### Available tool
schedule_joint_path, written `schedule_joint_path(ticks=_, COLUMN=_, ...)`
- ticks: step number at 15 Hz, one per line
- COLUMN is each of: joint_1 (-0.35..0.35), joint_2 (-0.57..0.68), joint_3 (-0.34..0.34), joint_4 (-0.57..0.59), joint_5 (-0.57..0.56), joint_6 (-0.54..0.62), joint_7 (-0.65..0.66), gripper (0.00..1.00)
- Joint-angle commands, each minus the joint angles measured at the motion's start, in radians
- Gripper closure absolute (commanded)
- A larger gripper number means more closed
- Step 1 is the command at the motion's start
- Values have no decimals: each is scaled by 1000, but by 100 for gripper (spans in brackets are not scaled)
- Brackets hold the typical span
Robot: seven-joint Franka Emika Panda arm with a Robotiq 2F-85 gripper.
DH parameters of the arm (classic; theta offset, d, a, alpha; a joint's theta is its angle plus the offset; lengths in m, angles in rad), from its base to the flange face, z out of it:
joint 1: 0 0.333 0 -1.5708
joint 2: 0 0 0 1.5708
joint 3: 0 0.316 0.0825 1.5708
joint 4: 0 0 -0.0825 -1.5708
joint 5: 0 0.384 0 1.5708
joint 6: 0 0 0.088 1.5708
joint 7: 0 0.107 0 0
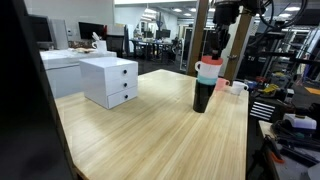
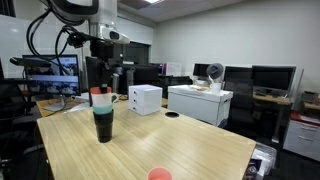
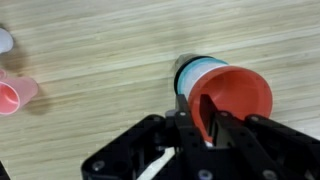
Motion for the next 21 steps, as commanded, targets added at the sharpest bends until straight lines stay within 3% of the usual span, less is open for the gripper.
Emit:
schedule_joint_path(ticks=1, joint_1=10, joint_2=-1, joint_3=-7, joint_4=9, joint_5=11, joint_6=-25, joint_7=-17, gripper=49)
schedule_joint_path(ticks=3, joint_1=9, joint_2=-2, joint_3=-6, joint_4=8, joint_5=10, joint_6=-22, joint_7=-16, gripper=85)
schedule_joint_path(ticks=5, joint_1=10, joint_2=-3, joint_3=-6, joint_4=8, joint_5=13, joint_6=-24, joint_7=-16, gripper=97)
schedule_joint_path(ticks=16, joint_1=22, joint_2=-15, joint_3=-20, joint_4=42, joint_5=55, joint_6=-75, joint_7=-38, gripper=95)
schedule_joint_path(ticks=18, joint_1=9, joint_2=-8, joint_3=-6, joint_4=45, joint_5=24, joint_6=-62, joint_7=6, gripper=95)
schedule_joint_path(ticks=20, joint_1=21, joint_2=9, joint_3=-21, joint_4=73, joint_5=64, joint_6=-145, joint_7=-27, gripper=95)
schedule_joint_path(ticks=21, joint_1=3, joint_2=5, joint_3=2, joint_4=58, joint_5=11, joint_6=-115, joint_7=37, gripper=95)
